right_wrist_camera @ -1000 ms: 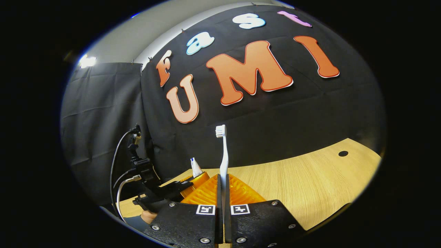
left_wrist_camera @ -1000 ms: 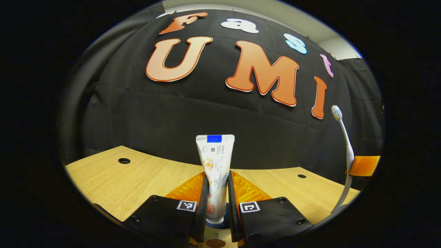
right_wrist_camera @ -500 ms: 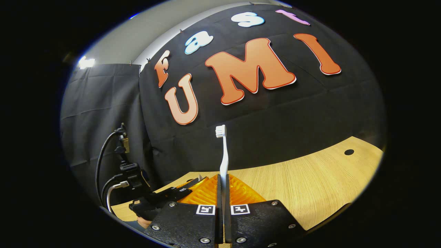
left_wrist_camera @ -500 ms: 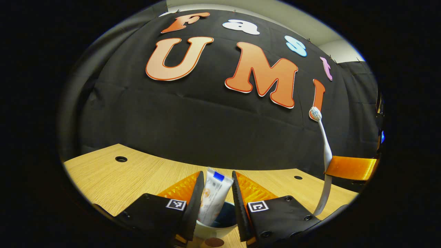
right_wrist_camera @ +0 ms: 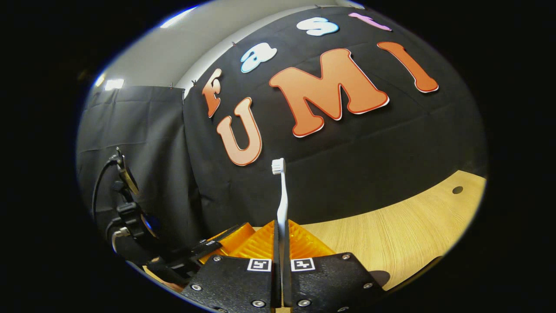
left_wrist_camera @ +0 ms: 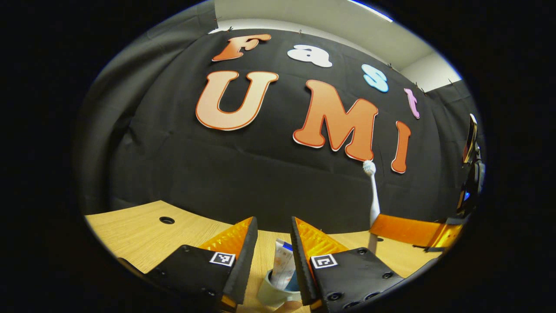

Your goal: Put the toothbrush and toothpaste on the desktop into the cup, then pick up the cup and place it on the coaster on the desktop.

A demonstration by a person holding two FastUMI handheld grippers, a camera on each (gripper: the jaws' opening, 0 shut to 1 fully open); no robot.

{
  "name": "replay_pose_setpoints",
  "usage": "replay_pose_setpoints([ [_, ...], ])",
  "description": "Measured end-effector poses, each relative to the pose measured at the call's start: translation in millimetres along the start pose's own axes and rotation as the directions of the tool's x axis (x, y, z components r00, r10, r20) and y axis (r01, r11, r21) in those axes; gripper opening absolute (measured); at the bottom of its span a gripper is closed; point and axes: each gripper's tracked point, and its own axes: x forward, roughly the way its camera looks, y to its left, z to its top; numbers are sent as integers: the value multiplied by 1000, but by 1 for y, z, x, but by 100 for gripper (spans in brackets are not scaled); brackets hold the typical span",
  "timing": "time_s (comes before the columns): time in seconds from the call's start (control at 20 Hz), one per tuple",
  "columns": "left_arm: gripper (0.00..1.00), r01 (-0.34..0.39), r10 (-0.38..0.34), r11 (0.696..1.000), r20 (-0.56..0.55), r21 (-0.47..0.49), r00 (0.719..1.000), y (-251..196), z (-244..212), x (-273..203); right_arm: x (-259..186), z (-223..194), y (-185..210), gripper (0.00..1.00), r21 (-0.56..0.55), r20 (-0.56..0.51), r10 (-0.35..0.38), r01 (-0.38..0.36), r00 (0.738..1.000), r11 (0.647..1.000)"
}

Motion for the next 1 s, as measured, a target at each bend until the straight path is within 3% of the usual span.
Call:
replay_pose_setpoints([
  [0.25,51,-42,44,999,87,-29,995,19,30,-12,25,-7,4,2,-18,21,11,-11,1000,1000],
  [0.3,43,-48,51,998,86,-48,995,23,30,-11,29,-9,3,2,-10,26,12,-12,1000,1000],
  [0.35,62,-58,63,997,84,-58,995,28,30,-11,33,-13,1,2,-4,26,11,-11,1000,1000],
  [0.4,53,-66,71,996,85,-64,994,33,33,-12,36,-17,-3,2,0,21,5,-5,1000,1000],
  [0.45,53,-75,81,995,90,-69,993,35,35,-12,40,-21,-5,2,3,18,4,-4,1000,1000],
  [0.5,62,-84,91,994,99,-71,991,38,36,-13,43,-25,-7,2,6,18,0,0,1000,1000],
  [1.0,62,-115,123,991,125,-71,984,45,43,-17,57,-59,-8,5,-71,15,-21,22,1000,997],
])
